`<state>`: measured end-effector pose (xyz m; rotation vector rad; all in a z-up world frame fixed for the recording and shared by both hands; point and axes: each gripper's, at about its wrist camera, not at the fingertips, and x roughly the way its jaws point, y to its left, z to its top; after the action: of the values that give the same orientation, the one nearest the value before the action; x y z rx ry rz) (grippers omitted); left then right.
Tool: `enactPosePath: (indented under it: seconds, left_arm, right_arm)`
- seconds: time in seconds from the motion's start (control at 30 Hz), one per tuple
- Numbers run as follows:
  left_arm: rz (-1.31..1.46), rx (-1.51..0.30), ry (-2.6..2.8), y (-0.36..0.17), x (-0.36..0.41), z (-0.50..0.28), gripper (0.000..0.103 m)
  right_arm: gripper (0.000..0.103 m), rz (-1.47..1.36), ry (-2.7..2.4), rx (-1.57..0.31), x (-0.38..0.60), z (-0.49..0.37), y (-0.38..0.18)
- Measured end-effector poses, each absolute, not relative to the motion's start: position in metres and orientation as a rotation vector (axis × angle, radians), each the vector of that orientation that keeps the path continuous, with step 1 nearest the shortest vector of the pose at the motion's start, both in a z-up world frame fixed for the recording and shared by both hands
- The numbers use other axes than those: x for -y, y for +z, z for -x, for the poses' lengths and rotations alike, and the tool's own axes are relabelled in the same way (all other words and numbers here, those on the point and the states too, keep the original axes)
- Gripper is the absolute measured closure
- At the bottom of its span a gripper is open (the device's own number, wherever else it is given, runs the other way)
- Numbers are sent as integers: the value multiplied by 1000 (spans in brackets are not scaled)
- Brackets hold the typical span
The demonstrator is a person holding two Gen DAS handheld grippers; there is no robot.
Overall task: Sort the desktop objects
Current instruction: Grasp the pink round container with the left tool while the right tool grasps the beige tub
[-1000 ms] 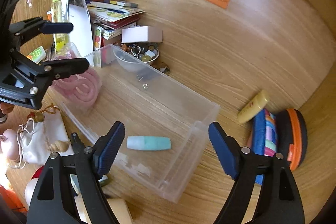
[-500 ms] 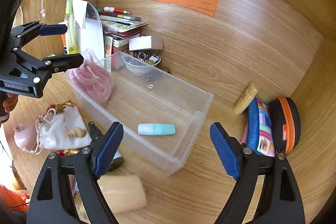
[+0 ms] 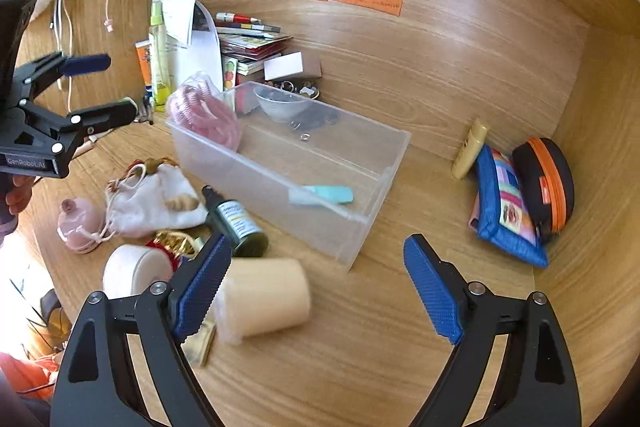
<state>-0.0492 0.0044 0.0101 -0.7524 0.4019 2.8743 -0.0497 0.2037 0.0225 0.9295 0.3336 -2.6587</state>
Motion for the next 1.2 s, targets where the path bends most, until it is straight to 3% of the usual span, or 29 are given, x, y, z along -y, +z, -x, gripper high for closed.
enactPosePath:
  seconds: [0.23,0.87,1.2]
  left_arm:
    - [798,-341,2897,-2,14,24,1]
    - [1108,-240,2821,-75,41,-1,1]
    - [1218,-74,2772,-98,53,6,1]
  right_arm:
    - [10,-914,-2638,-296,-204,28,15]
    - [9,-1056,-2540,-229,-199,40,-23]
    - [9,-1165,-2474,-167,-193,67,-44]
